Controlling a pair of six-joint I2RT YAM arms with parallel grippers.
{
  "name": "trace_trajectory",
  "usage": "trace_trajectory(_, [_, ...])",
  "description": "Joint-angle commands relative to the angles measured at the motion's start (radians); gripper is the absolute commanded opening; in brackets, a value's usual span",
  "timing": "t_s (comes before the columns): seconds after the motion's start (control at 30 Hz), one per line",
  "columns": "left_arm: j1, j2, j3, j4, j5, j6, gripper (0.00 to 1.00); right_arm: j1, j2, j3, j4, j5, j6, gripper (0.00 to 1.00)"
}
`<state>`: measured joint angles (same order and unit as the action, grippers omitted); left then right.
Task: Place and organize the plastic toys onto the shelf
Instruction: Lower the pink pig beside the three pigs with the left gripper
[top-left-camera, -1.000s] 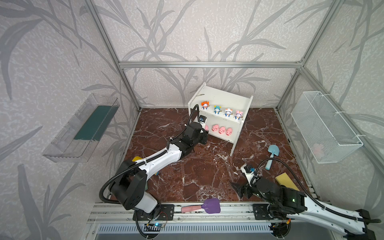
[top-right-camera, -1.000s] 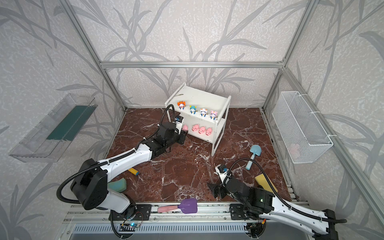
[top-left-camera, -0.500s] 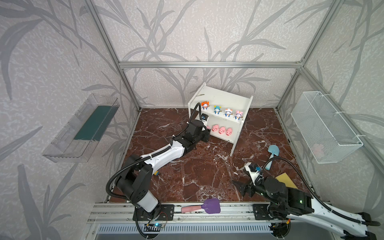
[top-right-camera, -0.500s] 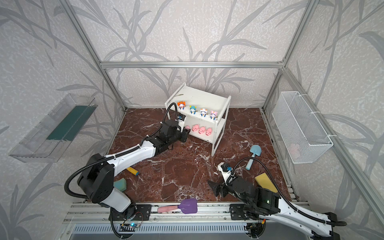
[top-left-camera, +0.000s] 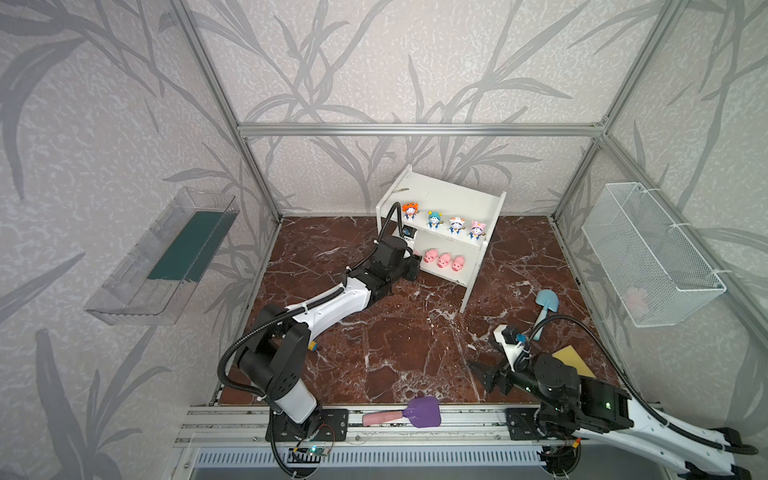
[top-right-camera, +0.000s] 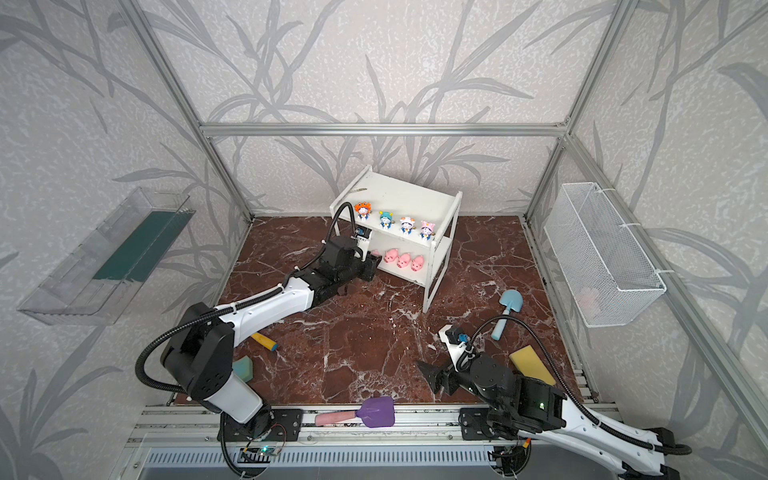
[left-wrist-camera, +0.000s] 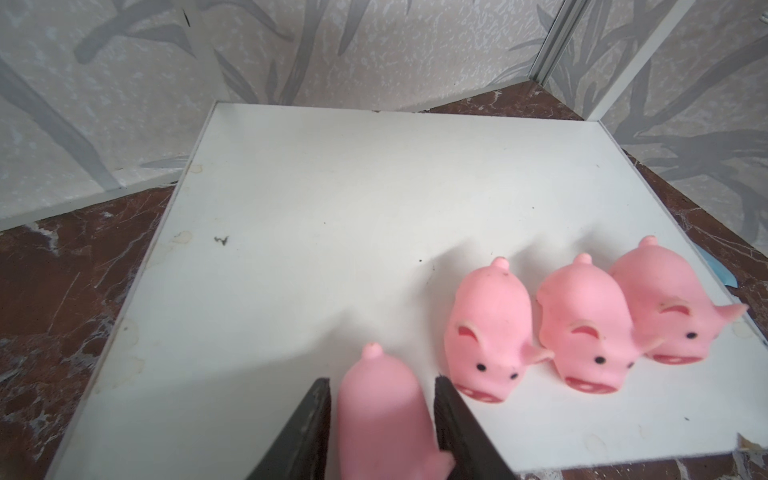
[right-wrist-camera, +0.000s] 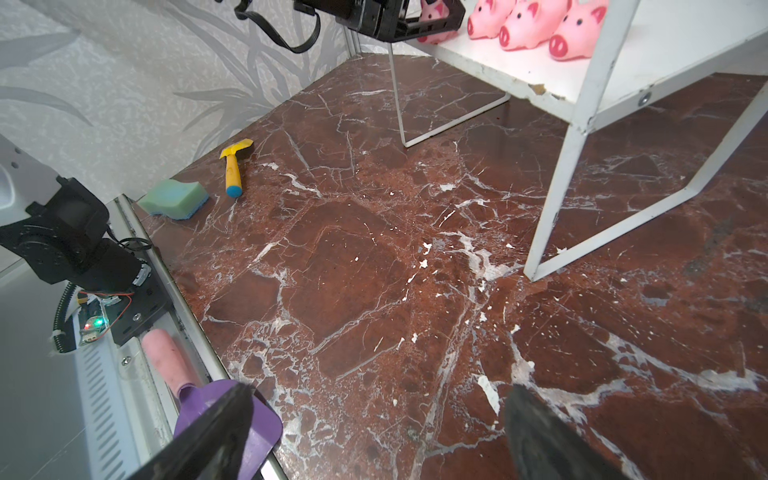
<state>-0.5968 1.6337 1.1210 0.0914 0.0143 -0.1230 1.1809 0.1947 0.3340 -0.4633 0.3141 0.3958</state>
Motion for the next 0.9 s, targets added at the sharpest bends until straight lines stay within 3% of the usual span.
trace_trajectory(0.0, [0.012, 0.011, 0.037, 0.014, 0.012, 0.016, 0.44, 0.002, -0.012, 0.013, -0.026, 0.016, 0.008, 0.94])
trace_trajectory(0.2, [0.016, -0.003, 0.026, 0.019, 0.018, 0.016, 0.45, 0.002, -0.004, 0.007, -0.010, 0.015, 0.005, 0.94])
trace_trajectory(0.6, [0.021, 0.012, 0.045, 0.012, 0.039, 0.013, 0.35, 0.002, 0.003, 0.000, -0.007, 0.020, 0.003, 0.94])
trace_trajectory(0.87, [0.022, 0.026, 0.058, 0.031, 0.039, 0.010, 0.34, 0.002, -0.004, -0.003, -0.018, 0.026, 0.002, 0.94])
